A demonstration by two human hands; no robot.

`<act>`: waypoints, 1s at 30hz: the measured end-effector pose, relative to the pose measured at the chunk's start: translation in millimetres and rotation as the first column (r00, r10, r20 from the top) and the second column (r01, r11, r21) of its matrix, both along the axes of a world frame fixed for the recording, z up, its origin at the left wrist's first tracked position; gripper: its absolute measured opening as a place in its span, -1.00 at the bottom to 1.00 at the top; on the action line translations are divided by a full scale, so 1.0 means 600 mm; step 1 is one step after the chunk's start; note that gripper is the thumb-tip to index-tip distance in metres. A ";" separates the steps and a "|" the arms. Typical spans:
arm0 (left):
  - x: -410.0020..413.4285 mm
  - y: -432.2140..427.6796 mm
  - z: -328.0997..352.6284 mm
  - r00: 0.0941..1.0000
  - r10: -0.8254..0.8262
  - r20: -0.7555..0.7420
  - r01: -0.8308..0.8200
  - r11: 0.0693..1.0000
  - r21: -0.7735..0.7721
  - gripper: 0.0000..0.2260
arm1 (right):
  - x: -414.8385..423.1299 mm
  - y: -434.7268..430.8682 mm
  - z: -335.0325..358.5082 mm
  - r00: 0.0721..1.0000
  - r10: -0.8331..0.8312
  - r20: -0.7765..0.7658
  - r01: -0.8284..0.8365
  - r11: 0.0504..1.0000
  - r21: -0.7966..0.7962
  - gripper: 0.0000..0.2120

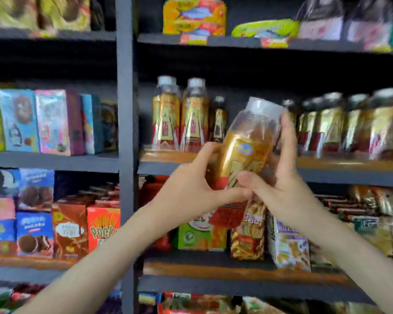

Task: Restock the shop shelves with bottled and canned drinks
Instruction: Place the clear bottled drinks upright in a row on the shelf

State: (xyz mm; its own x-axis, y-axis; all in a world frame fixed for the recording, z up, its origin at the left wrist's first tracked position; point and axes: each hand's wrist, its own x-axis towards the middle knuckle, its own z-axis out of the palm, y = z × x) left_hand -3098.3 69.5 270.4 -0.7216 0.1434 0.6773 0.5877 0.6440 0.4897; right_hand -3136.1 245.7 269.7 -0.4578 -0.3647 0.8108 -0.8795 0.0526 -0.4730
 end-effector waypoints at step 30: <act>-0.270 -0.098 0.098 0.608 0.431 -0.666 -0.728 0.638 -0.252 -0.48 | -0.396 -0.052 0.184 0.956 -0.256 0.143 0.162 0.867 0.470 0.21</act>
State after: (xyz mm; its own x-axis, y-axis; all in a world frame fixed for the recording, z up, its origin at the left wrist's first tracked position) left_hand -3260.1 10.6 329.5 -0.3289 0.2126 0.9201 0.0440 0.9767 -0.2099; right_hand -3373.7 214.6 380.1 -0.6951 -0.5449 0.4690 -0.7166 0.4726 -0.5130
